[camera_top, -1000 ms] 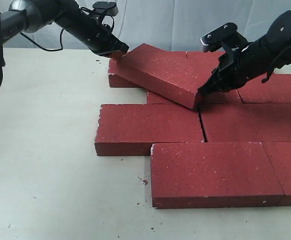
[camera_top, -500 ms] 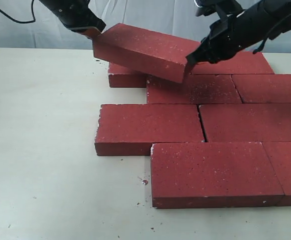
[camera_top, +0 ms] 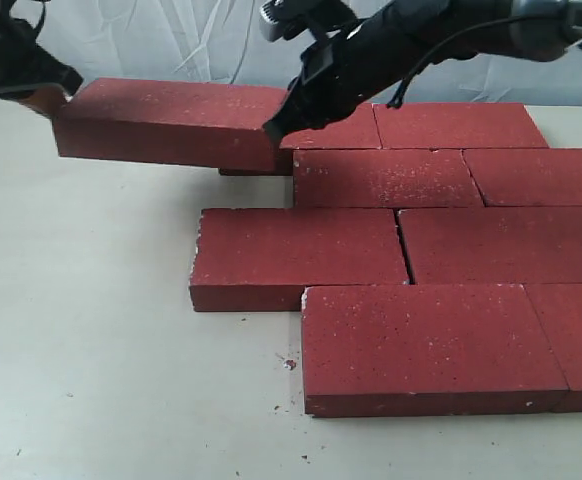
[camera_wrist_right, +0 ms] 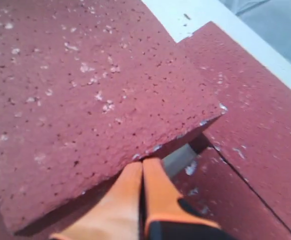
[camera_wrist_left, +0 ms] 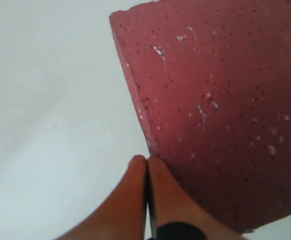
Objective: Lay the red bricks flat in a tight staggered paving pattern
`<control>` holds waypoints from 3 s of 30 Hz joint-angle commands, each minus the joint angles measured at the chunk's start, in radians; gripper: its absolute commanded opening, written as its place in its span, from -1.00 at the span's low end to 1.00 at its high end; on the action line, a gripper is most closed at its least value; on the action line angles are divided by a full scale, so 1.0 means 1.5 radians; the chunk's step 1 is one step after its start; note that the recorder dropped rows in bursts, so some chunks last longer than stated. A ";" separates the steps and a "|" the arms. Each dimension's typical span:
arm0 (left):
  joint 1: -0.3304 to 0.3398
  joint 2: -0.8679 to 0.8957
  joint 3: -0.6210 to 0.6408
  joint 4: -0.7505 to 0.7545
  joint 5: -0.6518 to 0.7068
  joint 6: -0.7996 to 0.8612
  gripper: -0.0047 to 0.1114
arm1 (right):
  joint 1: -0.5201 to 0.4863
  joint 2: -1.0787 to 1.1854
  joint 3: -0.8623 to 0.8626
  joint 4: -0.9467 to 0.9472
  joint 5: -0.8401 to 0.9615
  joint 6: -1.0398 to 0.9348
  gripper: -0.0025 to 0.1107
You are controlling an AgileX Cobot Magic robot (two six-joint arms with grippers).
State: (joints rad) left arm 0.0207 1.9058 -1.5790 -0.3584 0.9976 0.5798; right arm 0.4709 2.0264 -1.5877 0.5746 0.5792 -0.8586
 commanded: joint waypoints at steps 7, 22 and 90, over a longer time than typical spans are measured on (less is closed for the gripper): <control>0.090 -0.078 0.219 -0.049 -0.147 0.004 -0.92 | 0.140 0.137 -0.176 0.043 -0.031 -0.003 -0.97; 0.166 -0.024 0.264 -0.005 -0.271 -0.043 -0.92 | 0.136 0.213 -0.214 -0.200 -0.032 0.119 -0.97; 0.224 0.020 0.335 -0.281 -0.513 0.214 -0.92 | 0.239 0.245 -0.327 -0.116 0.295 0.022 -0.97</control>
State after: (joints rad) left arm 0.3511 1.9063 -1.0520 -0.7372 0.1950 0.8683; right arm 0.8134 2.3696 -2.0609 0.4625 1.0148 -0.8301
